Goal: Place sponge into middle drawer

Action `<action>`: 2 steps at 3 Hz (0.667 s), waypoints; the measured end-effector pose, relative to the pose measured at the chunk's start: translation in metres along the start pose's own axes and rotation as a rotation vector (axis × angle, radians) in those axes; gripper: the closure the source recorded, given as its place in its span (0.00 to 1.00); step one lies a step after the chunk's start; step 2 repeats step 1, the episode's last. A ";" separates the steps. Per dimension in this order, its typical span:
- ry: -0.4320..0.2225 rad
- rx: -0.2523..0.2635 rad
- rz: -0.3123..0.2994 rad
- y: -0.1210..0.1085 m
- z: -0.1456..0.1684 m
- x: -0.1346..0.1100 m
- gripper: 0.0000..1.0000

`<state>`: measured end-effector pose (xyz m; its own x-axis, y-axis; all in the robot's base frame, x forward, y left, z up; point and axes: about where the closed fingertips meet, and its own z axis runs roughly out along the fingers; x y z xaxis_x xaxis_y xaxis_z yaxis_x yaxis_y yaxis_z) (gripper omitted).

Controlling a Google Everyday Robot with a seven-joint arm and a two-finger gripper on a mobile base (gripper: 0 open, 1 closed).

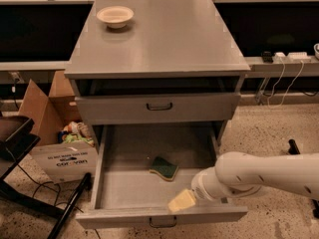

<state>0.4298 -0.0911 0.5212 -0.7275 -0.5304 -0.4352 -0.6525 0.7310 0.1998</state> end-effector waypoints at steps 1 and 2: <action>0.207 0.082 -0.012 0.005 -0.056 0.076 0.00; 0.207 0.082 -0.012 0.005 -0.056 0.076 0.00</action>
Offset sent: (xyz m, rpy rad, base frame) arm 0.0000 0.0000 0.0000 0.0000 0.0000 0.0000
